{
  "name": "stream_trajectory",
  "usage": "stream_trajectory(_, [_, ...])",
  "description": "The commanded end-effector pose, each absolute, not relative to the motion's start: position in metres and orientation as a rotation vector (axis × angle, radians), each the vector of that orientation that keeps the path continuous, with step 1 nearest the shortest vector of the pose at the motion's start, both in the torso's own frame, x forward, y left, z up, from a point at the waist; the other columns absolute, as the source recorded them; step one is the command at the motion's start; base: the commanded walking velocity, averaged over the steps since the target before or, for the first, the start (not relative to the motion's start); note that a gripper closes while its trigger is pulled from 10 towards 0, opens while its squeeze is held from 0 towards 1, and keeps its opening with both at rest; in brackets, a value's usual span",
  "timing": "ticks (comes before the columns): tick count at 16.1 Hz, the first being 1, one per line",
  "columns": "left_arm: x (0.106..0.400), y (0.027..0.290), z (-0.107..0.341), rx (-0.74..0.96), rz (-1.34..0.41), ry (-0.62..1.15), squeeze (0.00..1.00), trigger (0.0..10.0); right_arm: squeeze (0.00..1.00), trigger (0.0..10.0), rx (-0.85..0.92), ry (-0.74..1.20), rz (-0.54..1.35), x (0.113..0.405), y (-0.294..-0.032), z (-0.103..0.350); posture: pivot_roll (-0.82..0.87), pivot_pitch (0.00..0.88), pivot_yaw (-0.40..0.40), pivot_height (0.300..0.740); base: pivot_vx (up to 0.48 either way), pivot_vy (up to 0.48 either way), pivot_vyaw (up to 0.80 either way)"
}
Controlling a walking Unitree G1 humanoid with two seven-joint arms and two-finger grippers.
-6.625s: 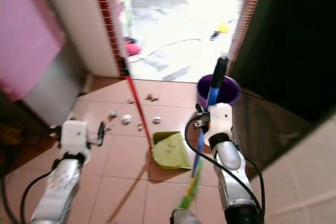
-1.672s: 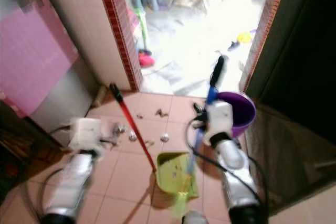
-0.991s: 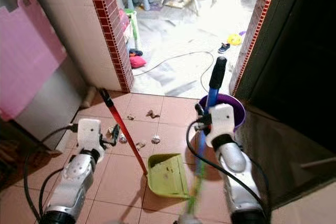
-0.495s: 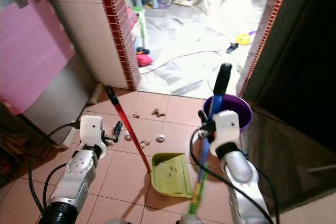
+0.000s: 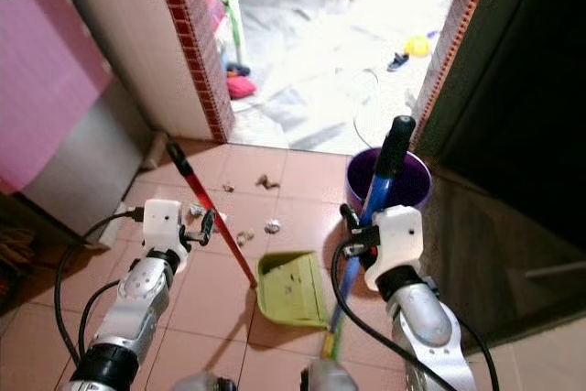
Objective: Sweep floor
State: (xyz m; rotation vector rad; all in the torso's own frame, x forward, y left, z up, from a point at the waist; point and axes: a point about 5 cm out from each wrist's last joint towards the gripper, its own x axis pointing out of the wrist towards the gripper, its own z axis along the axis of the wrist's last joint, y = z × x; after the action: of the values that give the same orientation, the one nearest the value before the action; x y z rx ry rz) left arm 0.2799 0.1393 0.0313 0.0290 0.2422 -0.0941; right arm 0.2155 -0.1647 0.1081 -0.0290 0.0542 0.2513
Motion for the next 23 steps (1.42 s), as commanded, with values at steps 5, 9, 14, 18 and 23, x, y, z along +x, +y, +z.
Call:
stream_trajectory(5, [0.299, 0.157, 0.043, 0.058, -0.038, 0.190, 0.00, 10.0, 0.00, 10.0, -0.015, 0.052, 0.266, 0.212, -0.164, 0.121, -0.26, 0.137, 0.060, 0.740, 0.000, 0.000, 0.00])
stream_trajectory(9, [0.317, 0.155, 0.057, 0.037, -0.047, 0.148, 0.00, 10.0, 0.00, 10.0, -0.025, 0.047, 0.281, 0.216, -0.162, 0.126, -0.28, 0.142, 0.051, 0.740, 0.000, 0.000, 0.00])
stream_trajectory(14, [0.326, 0.145, 0.059, 0.031, -0.096, 0.134, 0.00, 10.0, 0.00, 10.0, -0.040, 0.049, 0.288, 0.215, -0.163, 0.128, -0.30, 0.143, 0.043, 0.740, 0.000, 0.000, 0.00])
stream_trajectory(18, [0.332, 0.136, 0.062, 0.034, -0.134, 0.102, 0.00, 6.5, 0.00, 10.0, -0.047, 0.043, 0.296, 0.217, -0.162, 0.132, -0.31, 0.148, 0.032, 0.740, 0.000, 0.000, 0.00])
stream_trajectory(23, [0.342, 0.136, 0.073, 0.071, -0.125, 0.066, 0.00, 10.0, 0.00, 10.0, -0.062, 0.046, 0.295, 0.215, -0.165, 0.132, -0.33, 0.147, 0.034, 0.740, 0.000, 0.000, 0.00])
